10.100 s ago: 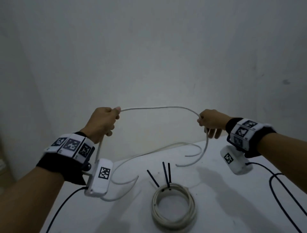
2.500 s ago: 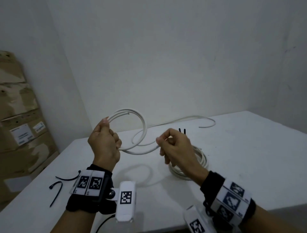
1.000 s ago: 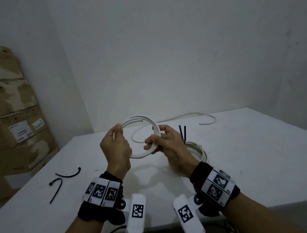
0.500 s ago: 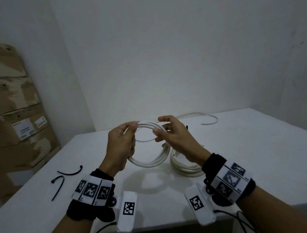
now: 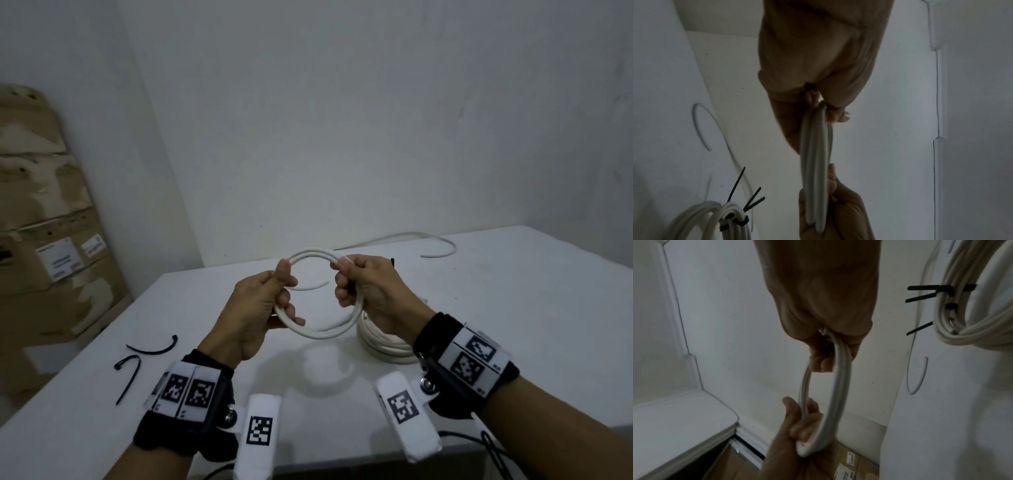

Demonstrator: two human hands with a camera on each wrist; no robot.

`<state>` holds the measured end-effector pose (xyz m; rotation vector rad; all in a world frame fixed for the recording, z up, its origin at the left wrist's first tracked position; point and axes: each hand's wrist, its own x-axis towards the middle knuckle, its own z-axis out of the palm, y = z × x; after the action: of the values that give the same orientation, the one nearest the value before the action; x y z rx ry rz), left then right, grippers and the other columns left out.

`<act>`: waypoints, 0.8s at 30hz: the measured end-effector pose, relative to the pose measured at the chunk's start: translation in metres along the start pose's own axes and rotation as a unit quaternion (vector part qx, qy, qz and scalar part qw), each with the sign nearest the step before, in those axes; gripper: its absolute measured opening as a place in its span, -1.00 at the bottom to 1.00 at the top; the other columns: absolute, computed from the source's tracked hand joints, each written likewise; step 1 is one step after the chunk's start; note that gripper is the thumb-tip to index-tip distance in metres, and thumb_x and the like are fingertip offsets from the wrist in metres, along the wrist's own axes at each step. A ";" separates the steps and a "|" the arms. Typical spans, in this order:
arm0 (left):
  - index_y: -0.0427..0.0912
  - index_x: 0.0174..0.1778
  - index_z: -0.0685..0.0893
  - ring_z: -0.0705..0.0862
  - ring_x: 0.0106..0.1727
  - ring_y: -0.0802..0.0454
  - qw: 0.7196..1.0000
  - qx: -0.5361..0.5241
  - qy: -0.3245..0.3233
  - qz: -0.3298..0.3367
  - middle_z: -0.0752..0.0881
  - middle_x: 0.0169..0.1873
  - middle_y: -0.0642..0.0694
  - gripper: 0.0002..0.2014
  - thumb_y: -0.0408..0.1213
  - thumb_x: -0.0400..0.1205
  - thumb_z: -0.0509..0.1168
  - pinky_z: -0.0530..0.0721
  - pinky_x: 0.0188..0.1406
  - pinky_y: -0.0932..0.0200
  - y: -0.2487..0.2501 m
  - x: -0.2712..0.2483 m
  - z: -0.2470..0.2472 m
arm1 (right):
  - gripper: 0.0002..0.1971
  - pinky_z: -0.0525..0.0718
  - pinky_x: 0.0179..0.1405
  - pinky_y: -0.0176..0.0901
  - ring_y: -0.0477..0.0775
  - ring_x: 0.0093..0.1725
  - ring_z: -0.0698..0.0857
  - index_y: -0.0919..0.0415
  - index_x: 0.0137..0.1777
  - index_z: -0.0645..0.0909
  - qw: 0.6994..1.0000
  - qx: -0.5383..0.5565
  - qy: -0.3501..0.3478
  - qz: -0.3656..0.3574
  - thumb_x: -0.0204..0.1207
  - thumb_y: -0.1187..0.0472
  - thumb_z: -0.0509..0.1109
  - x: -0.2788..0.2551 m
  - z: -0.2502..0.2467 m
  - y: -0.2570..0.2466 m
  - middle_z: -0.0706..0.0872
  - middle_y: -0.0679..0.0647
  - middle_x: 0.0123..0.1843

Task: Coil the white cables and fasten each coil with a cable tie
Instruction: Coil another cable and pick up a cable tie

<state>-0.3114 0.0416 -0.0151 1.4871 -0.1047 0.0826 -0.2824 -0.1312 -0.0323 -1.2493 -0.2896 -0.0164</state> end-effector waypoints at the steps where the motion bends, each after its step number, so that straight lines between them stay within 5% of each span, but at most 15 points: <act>1: -0.31 -0.11 0.59 0.46 -0.62 0.06 0.999 -0.035 0.000 -0.001 0.40 -0.64 -0.02 -0.55 0.08 0.44 0.31 0.65 -0.56 0.13 -0.002 -0.001 -0.001 | -0.82 0.52 -0.58 -0.27 -0.04 -0.57 0.56 0.32 -0.13 0.58 1.000 -0.004 -0.002 0.003 0.66 0.26 0.26 0.001 0.001 0.002 0.56 0.06 -0.48; 5: -0.25 -0.12 0.59 0.24 -0.67 0.17 0.990 -0.131 0.011 -0.055 0.23 -0.65 0.06 -0.57 0.13 0.58 0.23 0.28 -0.74 0.31 -0.003 0.003 -0.008 | -0.83 0.58 -0.55 -0.25 -0.02 -0.55 0.59 0.34 -0.09 0.59 1.000 -0.013 -0.016 0.005 0.67 0.26 0.24 -0.002 0.011 0.016 0.58 0.08 -0.46; 12: -0.28 -0.16 0.65 0.15 -0.69 0.17 0.996 0.006 0.080 -0.048 0.19 -0.67 0.08 -0.68 -0.05 0.66 0.29 0.07 -0.75 0.38 0.001 0.001 -0.046 | -0.81 0.73 -0.08 0.03 0.18 -0.22 0.74 0.33 0.01 0.59 0.983 -0.121 -0.113 0.077 0.59 0.18 0.37 -0.004 0.024 0.029 0.74 0.27 -0.18; 15: -0.29 -0.15 0.65 0.15 -0.72 0.18 0.993 0.028 0.100 -0.051 0.20 -0.70 0.09 -0.69 -0.07 0.66 0.29 0.06 -0.75 0.43 0.007 -0.003 -0.073 | -0.77 0.70 -0.19 -0.05 0.13 -0.22 0.75 0.24 0.00 0.58 0.976 -0.152 -0.125 0.089 0.57 0.05 0.38 0.006 0.038 0.035 0.75 0.20 -0.16; 19: -0.22 -0.18 0.58 0.14 -0.73 0.17 0.989 0.061 0.128 -0.051 0.20 -0.71 0.09 -0.77 -0.12 0.65 0.31 0.08 -0.75 0.46 0.014 -0.013 -0.117 | -0.80 0.68 -0.34 -0.14 0.12 -0.28 0.73 0.29 0.08 0.60 0.962 -0.180 -0.173 0.111 0.62 0.15 0.32 0.024 0.069 0.049 0.73 0.19 -0.18; 24: -0.04 -0.35 0.33 0.10 -0.75 0.17 0.985 0.019 0.149 -0.085 0.17 -0.70 0.05 -0.72 -0.15 0.69 0.14 0.06 -0.75 0.51 0.016 -0.025 -0.173 | -0.87 0.63 -0.43 -0.23 0.06 -0.35 0.69 0.24 0.05 0.64 0.904 -0.310 -0.260 0.140 0.62 0.22 0.31 0.047 0.124 0.083 0.68 0.13 -0.25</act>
<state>-0.3346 0.2156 -0.0166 1.5008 0.2663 0.1678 -0.2488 0.0183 -0.0643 -1.9160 -0.5951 0.5172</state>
